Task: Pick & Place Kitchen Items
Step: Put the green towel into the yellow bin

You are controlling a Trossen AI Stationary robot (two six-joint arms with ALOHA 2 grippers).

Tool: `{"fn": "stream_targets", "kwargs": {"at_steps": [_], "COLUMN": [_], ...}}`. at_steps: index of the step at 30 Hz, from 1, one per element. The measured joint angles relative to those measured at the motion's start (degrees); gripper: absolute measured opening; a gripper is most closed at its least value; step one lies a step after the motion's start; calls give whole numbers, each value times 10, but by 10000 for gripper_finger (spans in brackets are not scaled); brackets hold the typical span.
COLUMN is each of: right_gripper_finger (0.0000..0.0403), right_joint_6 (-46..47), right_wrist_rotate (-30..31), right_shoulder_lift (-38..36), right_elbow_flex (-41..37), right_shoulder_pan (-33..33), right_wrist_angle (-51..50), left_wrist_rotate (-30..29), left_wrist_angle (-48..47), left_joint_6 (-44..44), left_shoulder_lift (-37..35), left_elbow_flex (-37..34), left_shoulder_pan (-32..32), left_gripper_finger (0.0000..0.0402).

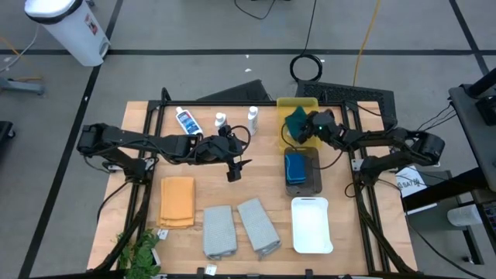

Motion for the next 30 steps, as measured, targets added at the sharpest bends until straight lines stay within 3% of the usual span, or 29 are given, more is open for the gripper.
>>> {"fn": "stream_targets", "kwargs": {"at_steps": [8, 13, 15, 19, 25, 30], "right_gripper_finger": [271, 270, 261, 208, 35, 9], "right_joint_6": [-27, -7, -6, 24, 50, 51], "right_wrist_rotate": [-1, -4, -32, -108, -138, -106], "right_shoulder_lift": [-34, -59, -67, -80, -103, -111], "right_elbow_flex": [0, 0, 0, 0, 21, 58], "right_shoulder_pan": [4, 8, 11, 11, 14, 41], "right_wrist_angle": [7, 6, -1, -20, -94, -182], "left_wrist_rotate": [0, 0, 0, 0, 0, -1], "left_wrist_angle": [0, 0, 0, 0, 0, 0], "left_joint_6": [-2, -3, -4, -5, -5, 0], "left_shoulder_lift": [0, 0, 0, 0, 0, 0], "left_elbow_flex": [0, 0, 0, 0, 0, 0], "left_shoulder_pan": [0, 0, 0, 0, 0, 0], "left_gripper_finger": [273, 274, 273, 273, 274, 273]}}
